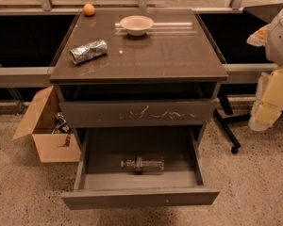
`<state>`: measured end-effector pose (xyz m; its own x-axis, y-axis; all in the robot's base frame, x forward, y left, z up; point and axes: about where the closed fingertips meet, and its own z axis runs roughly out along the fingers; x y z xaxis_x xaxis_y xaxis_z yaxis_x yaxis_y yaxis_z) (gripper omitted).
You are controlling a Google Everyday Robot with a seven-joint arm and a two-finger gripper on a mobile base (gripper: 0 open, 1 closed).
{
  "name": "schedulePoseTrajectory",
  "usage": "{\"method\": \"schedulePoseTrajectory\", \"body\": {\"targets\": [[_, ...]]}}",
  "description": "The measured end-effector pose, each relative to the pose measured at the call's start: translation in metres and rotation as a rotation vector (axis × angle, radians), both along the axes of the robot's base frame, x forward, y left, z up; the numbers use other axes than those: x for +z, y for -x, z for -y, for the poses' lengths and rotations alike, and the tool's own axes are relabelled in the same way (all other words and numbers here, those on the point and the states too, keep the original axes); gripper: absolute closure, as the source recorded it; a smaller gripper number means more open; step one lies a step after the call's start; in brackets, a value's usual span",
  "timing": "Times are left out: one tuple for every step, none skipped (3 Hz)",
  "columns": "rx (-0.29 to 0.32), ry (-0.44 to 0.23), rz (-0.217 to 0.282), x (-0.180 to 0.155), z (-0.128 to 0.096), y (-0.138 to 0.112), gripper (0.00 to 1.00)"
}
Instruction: Pick water bottle from middle drawer and place on counter
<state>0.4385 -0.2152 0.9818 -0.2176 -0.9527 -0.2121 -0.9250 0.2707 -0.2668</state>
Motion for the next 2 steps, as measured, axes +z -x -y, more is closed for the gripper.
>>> {"method": "schedulePoseTrajectory", "body": {"targets": [[0.000,0.000,0.000,0.000,0.000,0.000,0.00],[0.052,-0.066,-0.010,-0.026,-0.014,-0.005,0.00]]}}
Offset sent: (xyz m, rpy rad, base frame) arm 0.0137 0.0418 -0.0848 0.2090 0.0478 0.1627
